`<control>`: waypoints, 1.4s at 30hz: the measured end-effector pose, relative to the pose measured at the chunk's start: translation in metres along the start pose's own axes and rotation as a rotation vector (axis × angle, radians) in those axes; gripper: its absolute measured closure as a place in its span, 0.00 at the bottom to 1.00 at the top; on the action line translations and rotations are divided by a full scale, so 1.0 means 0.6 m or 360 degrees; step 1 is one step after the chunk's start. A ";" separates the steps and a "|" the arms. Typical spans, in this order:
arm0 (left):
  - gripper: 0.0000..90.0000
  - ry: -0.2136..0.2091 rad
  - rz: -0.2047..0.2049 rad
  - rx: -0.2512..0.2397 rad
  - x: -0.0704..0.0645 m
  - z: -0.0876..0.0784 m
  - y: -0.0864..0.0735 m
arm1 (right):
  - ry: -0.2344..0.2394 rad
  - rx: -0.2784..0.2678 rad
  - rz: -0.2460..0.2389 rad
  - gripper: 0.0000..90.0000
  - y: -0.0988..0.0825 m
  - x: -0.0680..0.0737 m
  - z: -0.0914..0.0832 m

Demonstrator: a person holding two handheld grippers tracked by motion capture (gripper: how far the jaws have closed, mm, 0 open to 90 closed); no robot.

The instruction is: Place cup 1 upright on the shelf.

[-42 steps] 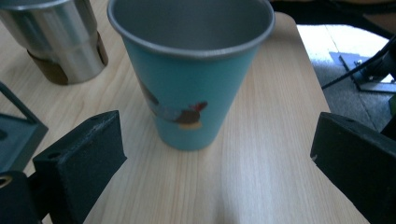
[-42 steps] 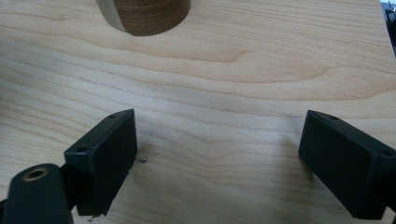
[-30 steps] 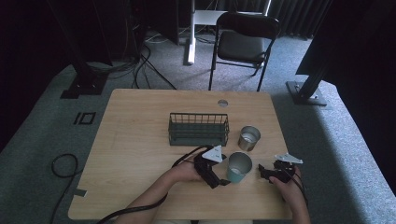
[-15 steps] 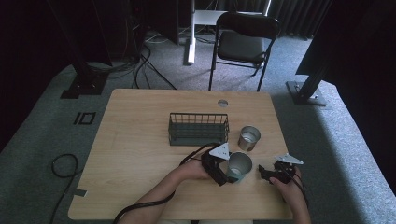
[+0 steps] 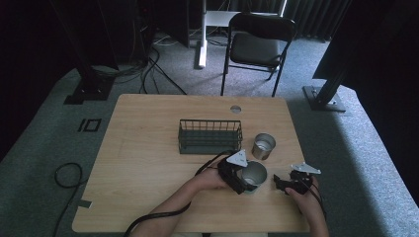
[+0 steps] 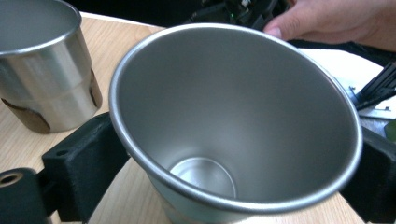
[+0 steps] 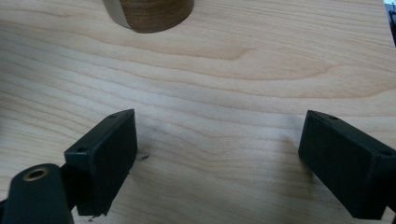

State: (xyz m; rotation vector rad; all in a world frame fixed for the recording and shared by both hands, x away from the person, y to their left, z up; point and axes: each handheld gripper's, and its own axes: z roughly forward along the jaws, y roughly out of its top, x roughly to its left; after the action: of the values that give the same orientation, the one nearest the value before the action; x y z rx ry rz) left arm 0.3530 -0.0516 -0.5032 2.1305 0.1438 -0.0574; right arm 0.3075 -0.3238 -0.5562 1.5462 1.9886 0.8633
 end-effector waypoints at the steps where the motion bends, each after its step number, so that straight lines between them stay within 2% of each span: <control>1: 0.07 0.0008 0.0006 0.0006 0.000 0.002 0.001 | 0.0000 0.0000 0.0000 0.13 0.000 0.000 0.000; 4: 0.15 0.0003 0.0010 0.0006 -0.003 0.008 0.003 | 0.0000 0.0000 0.0001 0.12 0.000 0.000 0.000; 7: 0.16 0.0023 0.0011 0.0006 -0.003 0.011 0.005 | 0.0000 0.0000 0.0001 0.12 0.000 0.000 0.000; 12: 0.16 0.0109 0.0026 -0.0004 -0.012 0.015 0.007 | 0.0000 0.0000 0.0001 0.13 0.000 0.000 0.000; 16: 0.16 0.0121 0.0015 -0.0011 -0.015 0.011 0.009 | 0.0000 -0.0001 -0.0001 0.13 0.000 0.000 0.000; 29: 0.16 0.0172 0.0014 -0.0032 -0.016 -0.036 0.027 | 0.0000 0.0001 0.0000 0.13 0.000 0.000 0.000; 35: 0.16 0.0230 0.0005 -0.0018 -0.014 -0.055 0.031 | -0.0001 -0.0002 -0.0004 0.13 0.000 0.000 0.000; 37: 0.16 0.0248 -0.0011 -0.0032 -0.013 -0.071 0.032 | -0.0001 -0.0001 -0.0002 0.13 0.000 0.000 0.000; 42: 0.17 0.0284 -0.0029 -0.0065 -0.012 -0.088 0.033 | -0.0001 -0.0001 -0.0001 0.13 0.000 0.000 0.000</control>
State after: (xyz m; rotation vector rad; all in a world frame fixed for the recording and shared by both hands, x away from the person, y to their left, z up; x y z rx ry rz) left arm 0.3474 -0.0178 -0.4577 2.0919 0.2672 0.1245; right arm 0.3076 -0.3238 -0.5562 1.5450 1.9885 0.8630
